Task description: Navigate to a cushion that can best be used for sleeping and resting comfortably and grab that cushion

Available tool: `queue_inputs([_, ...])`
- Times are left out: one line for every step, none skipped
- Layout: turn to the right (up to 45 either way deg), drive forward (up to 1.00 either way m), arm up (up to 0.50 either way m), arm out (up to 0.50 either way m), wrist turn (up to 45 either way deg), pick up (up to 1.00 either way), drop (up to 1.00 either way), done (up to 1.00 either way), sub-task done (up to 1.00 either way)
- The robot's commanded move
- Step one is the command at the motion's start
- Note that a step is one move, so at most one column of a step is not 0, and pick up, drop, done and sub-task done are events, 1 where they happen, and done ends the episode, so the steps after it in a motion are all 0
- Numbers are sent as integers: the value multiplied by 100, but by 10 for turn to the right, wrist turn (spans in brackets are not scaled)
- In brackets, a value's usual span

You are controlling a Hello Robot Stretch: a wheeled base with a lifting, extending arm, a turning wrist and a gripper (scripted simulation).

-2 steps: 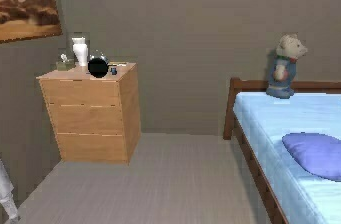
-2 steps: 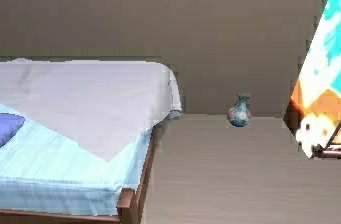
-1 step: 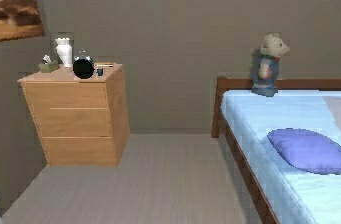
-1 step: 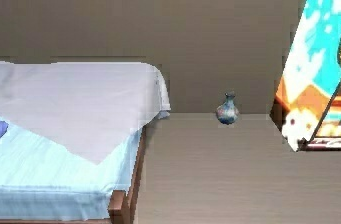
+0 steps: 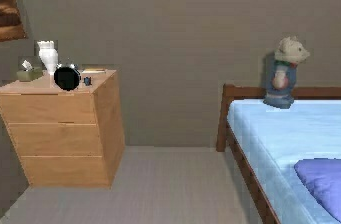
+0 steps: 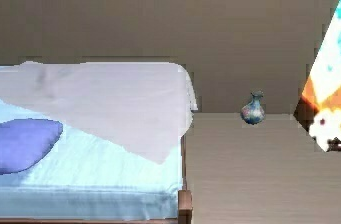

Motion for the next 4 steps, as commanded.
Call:
queue_inputs([-360, 0, 0, 0, 0, 0, 0, 0, 0])
queue_inputs([0, 0, 50, 0, 0, 0, 0, 0, 0])
queue_inputs([0, 0, 36, 0, 0, 0, 0, 0, 0])
queue_inputs([0, 0, 0, 48, 0, 0, 0, 0, 0])
